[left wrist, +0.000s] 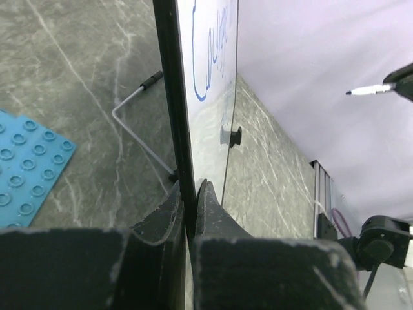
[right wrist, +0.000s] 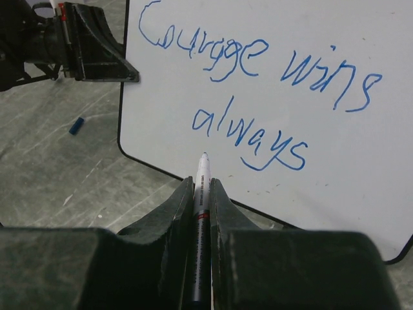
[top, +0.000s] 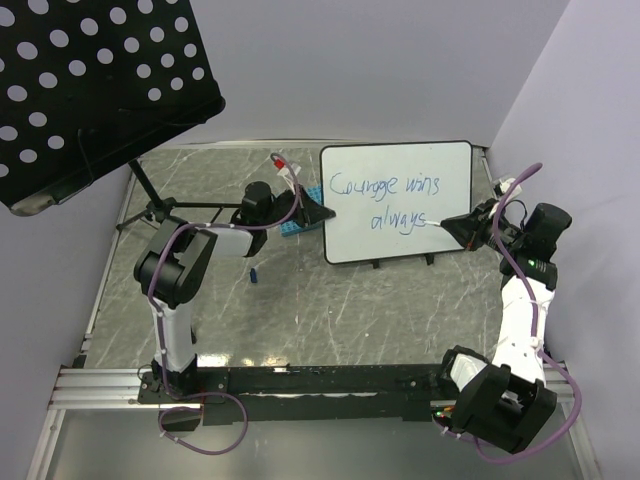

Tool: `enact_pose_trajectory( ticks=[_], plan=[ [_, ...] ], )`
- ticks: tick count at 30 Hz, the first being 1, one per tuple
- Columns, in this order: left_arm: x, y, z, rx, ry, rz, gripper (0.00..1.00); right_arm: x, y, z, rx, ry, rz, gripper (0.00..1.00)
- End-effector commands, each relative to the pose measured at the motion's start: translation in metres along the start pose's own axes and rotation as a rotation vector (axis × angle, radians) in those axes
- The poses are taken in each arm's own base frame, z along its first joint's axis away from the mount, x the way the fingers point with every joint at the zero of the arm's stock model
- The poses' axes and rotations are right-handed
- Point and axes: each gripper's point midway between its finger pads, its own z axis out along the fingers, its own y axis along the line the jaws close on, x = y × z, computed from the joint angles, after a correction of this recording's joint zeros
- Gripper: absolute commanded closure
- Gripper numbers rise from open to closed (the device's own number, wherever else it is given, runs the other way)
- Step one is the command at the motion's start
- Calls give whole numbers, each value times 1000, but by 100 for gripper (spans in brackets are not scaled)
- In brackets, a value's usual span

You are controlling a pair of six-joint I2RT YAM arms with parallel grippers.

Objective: Write a sentence on the whiteboard
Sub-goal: Put down the whiteboard on the whiteboard stand.

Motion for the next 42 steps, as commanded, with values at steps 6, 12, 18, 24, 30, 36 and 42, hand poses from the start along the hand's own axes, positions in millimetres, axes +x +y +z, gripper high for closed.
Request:
enact_pose_trajectory(
  ticks=[6,12,18,24,30,36,42],
  plan=[
    [-54,9,12,-27,-78,150,99,1,0,0,-21,-4,-20,100],
    [-58,33,11,-37,-53,125,99,2,1,0,-27,-3,-15,100],
    [-56,52,12,-30,-24,129,99,2,1,0,-30,-3,-15,100],
    [-43,73,5,-59,-13,123,99,3,2,0,-32,-4,-16,100],
    [-26,82,-3,-59,-2,107,99,2,2,-1,-33,-6,-14,100],
    [-4,82,-16,-74,-8,66,99,1,3,-2,-33,-10,-14,100],
    [9,83,-26,-100,-3,52,98,1,4,-2,-39,-11,-17,100]
  ],
)
